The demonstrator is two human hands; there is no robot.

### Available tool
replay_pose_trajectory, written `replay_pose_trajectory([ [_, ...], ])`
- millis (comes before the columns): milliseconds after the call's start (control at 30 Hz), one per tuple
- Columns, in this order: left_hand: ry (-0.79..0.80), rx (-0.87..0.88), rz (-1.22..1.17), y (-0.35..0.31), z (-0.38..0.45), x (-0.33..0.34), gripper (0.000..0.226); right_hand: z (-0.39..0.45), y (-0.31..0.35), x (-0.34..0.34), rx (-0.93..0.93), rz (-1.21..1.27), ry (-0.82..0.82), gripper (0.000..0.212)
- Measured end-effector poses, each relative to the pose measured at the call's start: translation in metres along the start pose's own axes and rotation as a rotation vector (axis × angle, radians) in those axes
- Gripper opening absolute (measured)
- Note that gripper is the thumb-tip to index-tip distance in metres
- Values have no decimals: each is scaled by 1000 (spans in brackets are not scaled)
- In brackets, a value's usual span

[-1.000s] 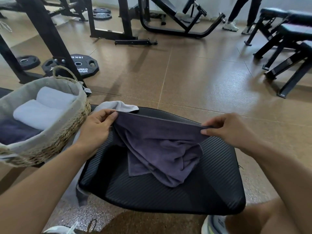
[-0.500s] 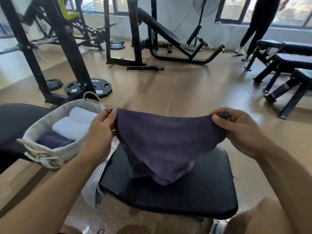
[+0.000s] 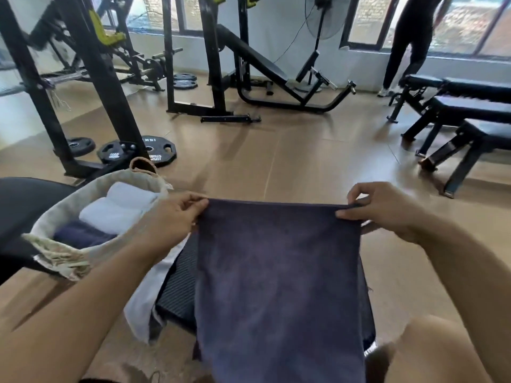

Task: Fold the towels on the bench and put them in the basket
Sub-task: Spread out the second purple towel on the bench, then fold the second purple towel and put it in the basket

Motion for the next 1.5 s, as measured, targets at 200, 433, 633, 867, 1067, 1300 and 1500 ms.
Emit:
replay_pose_trajectory([
  [200, 15, -107, 112, 76, 39, 28, 19, 51, -79, 12, 100, -64, -164, 17],
  [433, -46, -67, 284, 91, 79, 34, 17, 92, -123, 18, 72, 25, -294, 18],
  [633, -143, -142, 159, 106, 90, 29, 12, 120, -150, 18, 118, -246, -307, 21],
  [867, 40, -212, 605, 108, 62, 41, 25, 122, -166, -8, 386, -838, -245, 13],
  [1067, 544, -536, 962, 123, -22, 72, 41, 128, -117, 64, -87, -822, 58, 44],
  [1300, 450, -336, 1247, 117, -25, 64, 37, 96, -124, 137, -132, -925, 482, 87],
  [1500, 234, -290, 1318, 112, 13, 27, 16, 64, -115, 130, -29, -1139, 534, 92],
])
Point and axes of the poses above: each hand's wrist, its own z-axis towards the middle knuckle, its own x-axis out of the palm, y = z × x, the point moved 8 cm from there along z, towards the middle knuckle, and after that the axes turned 5 degrees about -x, right-handed, at the moved point
